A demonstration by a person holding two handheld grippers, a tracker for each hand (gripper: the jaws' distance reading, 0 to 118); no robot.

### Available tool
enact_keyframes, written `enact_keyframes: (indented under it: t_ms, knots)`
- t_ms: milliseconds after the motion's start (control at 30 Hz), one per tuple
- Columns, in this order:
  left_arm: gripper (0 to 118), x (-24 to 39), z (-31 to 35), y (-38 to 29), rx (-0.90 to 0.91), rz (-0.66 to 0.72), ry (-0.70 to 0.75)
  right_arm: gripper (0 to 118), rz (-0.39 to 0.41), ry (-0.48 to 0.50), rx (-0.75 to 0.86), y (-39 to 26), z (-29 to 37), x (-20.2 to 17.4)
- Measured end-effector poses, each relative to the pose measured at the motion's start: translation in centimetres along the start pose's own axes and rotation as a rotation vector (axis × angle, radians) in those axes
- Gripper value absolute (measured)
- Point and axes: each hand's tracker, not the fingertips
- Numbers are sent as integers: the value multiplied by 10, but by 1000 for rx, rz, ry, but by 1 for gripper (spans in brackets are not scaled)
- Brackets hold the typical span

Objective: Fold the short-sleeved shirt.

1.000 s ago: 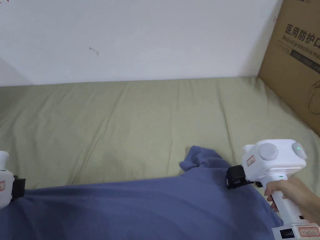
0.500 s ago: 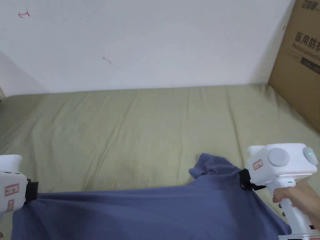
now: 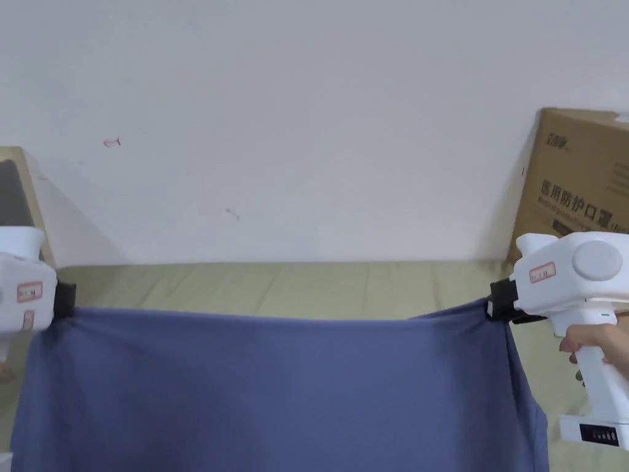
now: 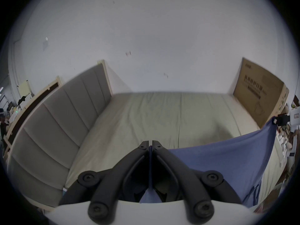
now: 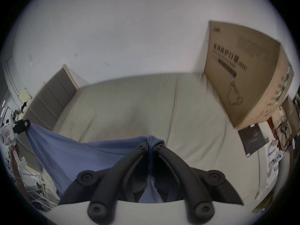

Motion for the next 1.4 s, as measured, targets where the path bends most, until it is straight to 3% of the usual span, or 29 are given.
enact_keyframes:
  t_ms: [233,633,833,1100,1267,1400]
  knots:
    - [1,3,60,87,151,-20,57,4,1,-32,166,79,86,-27]
    - [1,-6,74,266,374,26,138,4,-18,-55,443,254,167,-69]
    - [1,-5,87,319,487,30,167,4,-27,-77,529,300,194,-87]
    - [1,-2,32,282,412,38,158,4,-20,-67,476,280,150,-86]
    - [1,12,-48,210,275,33,153,4,-9,-90,321,225,74,-79]
    - [1,27,-137,123,90,9,151,4,-33,-126,135,171,-28,-58]
